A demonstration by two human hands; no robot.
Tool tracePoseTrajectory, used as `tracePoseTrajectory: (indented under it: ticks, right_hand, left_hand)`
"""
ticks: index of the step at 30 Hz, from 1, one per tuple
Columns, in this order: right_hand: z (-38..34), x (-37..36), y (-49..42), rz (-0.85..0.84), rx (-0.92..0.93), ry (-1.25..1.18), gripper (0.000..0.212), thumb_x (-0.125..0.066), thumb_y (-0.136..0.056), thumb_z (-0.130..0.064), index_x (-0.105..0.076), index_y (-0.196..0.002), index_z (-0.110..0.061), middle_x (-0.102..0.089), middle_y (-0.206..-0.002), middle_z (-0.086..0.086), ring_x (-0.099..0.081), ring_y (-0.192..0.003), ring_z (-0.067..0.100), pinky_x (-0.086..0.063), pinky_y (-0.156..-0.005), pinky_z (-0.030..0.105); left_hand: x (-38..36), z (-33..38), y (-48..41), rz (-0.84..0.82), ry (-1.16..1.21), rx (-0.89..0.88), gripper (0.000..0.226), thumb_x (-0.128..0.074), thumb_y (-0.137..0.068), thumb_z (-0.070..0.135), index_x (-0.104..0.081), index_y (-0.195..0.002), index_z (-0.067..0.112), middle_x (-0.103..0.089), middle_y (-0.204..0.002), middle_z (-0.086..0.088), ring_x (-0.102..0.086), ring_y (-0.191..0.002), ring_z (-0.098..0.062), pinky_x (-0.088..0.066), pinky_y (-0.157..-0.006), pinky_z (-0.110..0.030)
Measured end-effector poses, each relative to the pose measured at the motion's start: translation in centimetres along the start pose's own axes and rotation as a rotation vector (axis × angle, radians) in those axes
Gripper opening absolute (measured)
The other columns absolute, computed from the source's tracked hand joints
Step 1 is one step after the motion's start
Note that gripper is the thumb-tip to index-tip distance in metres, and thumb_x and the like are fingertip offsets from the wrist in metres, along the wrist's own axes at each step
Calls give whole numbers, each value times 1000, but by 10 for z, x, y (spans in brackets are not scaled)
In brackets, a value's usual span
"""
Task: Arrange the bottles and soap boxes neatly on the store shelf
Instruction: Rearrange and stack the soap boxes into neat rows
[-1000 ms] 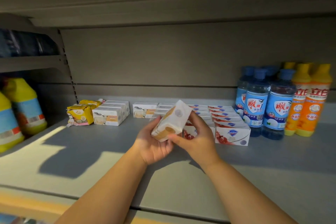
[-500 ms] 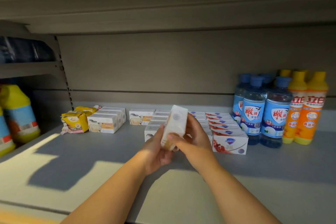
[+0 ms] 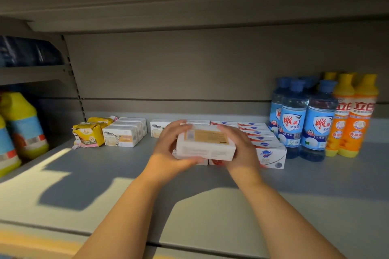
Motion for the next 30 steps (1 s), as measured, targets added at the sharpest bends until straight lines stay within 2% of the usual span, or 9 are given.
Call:
tracePoseTrajectory:
  ticks: [3, 7, 10, 12, 14, 17, 21, 25, 30]
  right_hand:
    - [2, 13, 0, 73, 94, 46, 56, -66, -80, -2, -50, -121, -36, -53, -121, -1, -45, -116, 12, -27, -94, 4]
    - [3, 9, 0, 53, 108, 38, 59, -70, -74, 2, -54, -122, -30, -53, -113, -11, -44, -104, -4, -26, -86, -6]
    - [7, 1, -1, 24, -28, -82, 59, -73, -71, 0, -57, -123, -25, -56, -106, -23, -50, -90, -16, -34, -77, -4]
    - [10, -13, 3, -81, -164, -186, 54, -78, -72, -15, -55, -117, -35, -64, -91, -26, -60, -76, -10, -44, -67, 5]
    - [15, -33, 12, -216, -271, -250, 58, -76, -76, -20, -48, -121, -41, -68, -87, -20, -64, -77, -4, -47, -69, 13]
    - [19, -56, 27, -411, -324, -184, 71, -72, -81, -19, -33, -136, -42, -64, -100, -14, -61, -91, 2, -49, -81, 18]
    - [24, -66, 36, -669, -193, 191, 47, -64, -86, -31, -50, -131, -28, -54, -128, -5, -51, -112, 9, -38, -97, 21]
    - [26, -67, 33, -673, -141, 300, 40, -59, -88, -35, -58, -125, -22, -53, -129, -3, -50, -114, 13, -36, -93, 19]
    - [27, -70, 31, -662, -99, 288, 30, -59, -87, -32, -65, -114, -20, -58, -117, -2, -54, -106, 14, -41, -89, 20]
  left_hand:
    - [-13, 6, 3, -138, -232, -146, 74, -89, -59, 12, -51, -119, 31, -38, -134, 2, -32, -126, 4, -27, -104, -8]
    - [-14, 11, 6, -14, -278, -228, 62, -85, -62, 1, -60, -116, 17, -43, -128, -9, -42, -121, -9, -36, -101, -14]
    - [-3, 6, 5, 125, -44, -30, 47, -87, -56, 11, -64, -95, 19, -62, -103, 9, -58, -96, 3, -46, -82, -12]
    - [3, -6, 2, 227, 152, 183, 38, -86, -60, 11, -59, -83, 23, -67, -76, 17, -61, -69, 7, -48, -57, -12]
    - [12, -20, 0, 360, 223, 290, 30, -81, -69, 7, -59, -80, 23, -67, -67, 17, -61, -60, 4, -48, -51, -14]
    - [27, -37, -3, 491, 269, 424, 20, -78, -74, 14, -62, -81, 22, -70, -74, 7, -66, -74, -14, -56, -67, -28]
    - [46, -65, 3, 571, 298, 562, 18, -79, -75, 22, -63, -83, 22, -70, -87, -2, -68, -85, -25, -56, -77, -38]
    - [53, -84, 8, 617, 480, 647, 19, -76, -78, 20, -60, -86, 23, -71, -84, 0, -69, -74, -16, -54, -57, -23]
    - [68, -121, 7, 569, 653, 777, 44, -68, -85, 34, -57, -122, 12, -70, -110, -10, -69, -93, -23, -55, -81, -34]
Point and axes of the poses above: each hand's wrist, its own y-axis away from the middle knuckle, its own x-axis out of the back of the hand, z = x × y, the point moved 5 cm from there along -y, towards the middle knuckle
